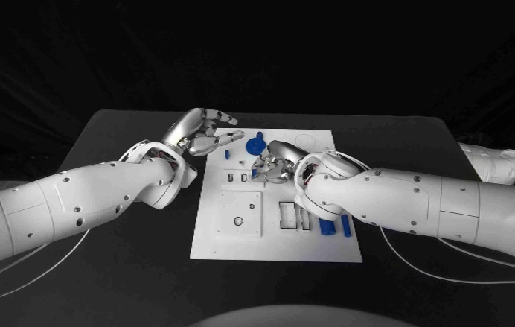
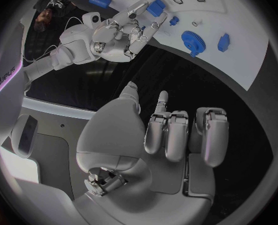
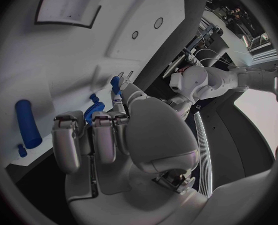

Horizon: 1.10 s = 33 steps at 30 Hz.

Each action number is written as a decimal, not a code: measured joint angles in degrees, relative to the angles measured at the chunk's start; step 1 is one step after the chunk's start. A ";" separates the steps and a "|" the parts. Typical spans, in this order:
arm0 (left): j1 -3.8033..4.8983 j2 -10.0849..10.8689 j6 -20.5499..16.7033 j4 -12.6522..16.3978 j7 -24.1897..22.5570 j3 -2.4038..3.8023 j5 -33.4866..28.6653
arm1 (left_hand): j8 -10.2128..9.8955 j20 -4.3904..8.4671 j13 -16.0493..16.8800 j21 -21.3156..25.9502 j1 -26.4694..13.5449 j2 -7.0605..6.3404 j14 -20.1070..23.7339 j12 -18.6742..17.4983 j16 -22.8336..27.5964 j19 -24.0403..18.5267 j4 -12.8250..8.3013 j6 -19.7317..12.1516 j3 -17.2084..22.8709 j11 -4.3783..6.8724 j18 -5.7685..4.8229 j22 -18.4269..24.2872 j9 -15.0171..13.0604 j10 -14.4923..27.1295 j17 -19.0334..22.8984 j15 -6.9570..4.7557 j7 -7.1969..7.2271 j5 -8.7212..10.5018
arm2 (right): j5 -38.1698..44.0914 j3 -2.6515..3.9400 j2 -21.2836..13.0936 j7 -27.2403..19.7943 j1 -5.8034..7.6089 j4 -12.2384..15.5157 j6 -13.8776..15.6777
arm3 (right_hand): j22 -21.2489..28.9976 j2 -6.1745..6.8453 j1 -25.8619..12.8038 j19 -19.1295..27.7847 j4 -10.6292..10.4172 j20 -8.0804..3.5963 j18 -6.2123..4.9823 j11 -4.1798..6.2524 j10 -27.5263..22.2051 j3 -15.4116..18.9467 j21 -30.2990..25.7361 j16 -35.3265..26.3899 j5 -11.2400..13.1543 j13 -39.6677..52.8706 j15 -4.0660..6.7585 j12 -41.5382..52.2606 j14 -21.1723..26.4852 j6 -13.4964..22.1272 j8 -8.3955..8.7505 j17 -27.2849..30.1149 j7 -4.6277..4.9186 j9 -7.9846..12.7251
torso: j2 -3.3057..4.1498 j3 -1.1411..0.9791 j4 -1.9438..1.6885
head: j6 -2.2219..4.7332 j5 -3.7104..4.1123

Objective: Assemble the parts on the task board

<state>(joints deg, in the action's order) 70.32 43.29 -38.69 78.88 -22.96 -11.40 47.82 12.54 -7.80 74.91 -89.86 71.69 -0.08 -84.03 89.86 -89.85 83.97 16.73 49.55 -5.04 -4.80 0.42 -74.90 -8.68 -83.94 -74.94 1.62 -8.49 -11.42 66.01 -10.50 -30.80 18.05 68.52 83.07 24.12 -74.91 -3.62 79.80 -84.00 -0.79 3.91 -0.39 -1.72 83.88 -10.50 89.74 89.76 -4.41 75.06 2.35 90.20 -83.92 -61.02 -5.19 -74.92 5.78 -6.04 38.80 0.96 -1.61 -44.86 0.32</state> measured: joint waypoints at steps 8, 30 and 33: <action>0.00 0.00 0.00 0.06 0.00 0.00 0.01 | 0.00 0.00 0.00 0.00 0.00 0.00 0.00 0.00 0.00 0.00 0.00 0.00 0.00 0.00 0.00 0.00 0.00 0.00 0.01 0.00 0.00 0.00 | 0.00 -0.01 0.53 -0.32 -0.24 -0.50 0.21 | 0.00 0.01 0.00 0.00 0.00 0.00 0.00 0.00 0.00 0.01 0.00 0.00 -0.25 0.04 0.00 0.00 0.00 0.00 -0.03 0.00 0.00 0.00 | 0.01 -0.02 -0.06 | 0.00 -0.10; 0.01 0.20 0.00 0.04 0.00 0.00 0.03 | 0.00 0.00 0.03 0.00 0.00 0.00 0.00 0.00 0.00 0.00 0.00 0.00 0.00 0.00 0.00 0.00 0.00 0.00 0.02 0.00 0.00 0.00 | 0.01 0.00 0.55 -0.85 -0.35 -0.60 0.00 | -0.04 -0.31 -0.17 0.00 -0.03 0.41 0.00 -0.52 0.12 0.31 0.00 0.00 -0.24 0.09 -0.40 0.20 0.00 0.47 1.03 0.01 0.62 0.05 | -0.05 -0.02 -0.02 | -0.46 -0.18; 0.01 0.22 0.00 0.00 0.00 0.00 0.04 | 0.00 0.00 0.04 0.00 0.00 0.00 0.00 0.00 0.00 0.00 0.00 0.00 0.00 0.00 0.01 0.00 0.00 0.00 0.02 0.00 0.00 0.00 | 0.01 0.00 0.53 -0.91 -0.36 -0.61 -0.14 | -0.04 -0.64 -0.33 0.01 -0.61 0.83 0.00 -1.12 0.09 0.90 0.00 0.00 -0.25 0.17 -0.83 0.16 -0.02 1.89 1.47 0.01 1.12 0.47 | -0.05 -0.02 0.01 | -0.41 -0.07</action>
<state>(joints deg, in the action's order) 70.33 43.52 -38.70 78.88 -22.96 -11.40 47.87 12.54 -7.80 74.95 -89.86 71.68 -0.09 -84.03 89.86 -89.85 83.97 16.73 49.55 -5.04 -4.79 0.43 -74.90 -8.67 -83.94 -74.92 1.62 -8.49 -11.42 66.02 -10.51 -30.26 17.13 68.16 82.46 23.98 -74.95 -4.25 79.47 -84.00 -1.40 4.75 -0.39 -2.84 83.97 -9.60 89.74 89.76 -4.66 75.23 1.52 90.35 -83.94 -59.13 -3.72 -74.90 6.90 -5.56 38.75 0.93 -1.60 -45.27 0.26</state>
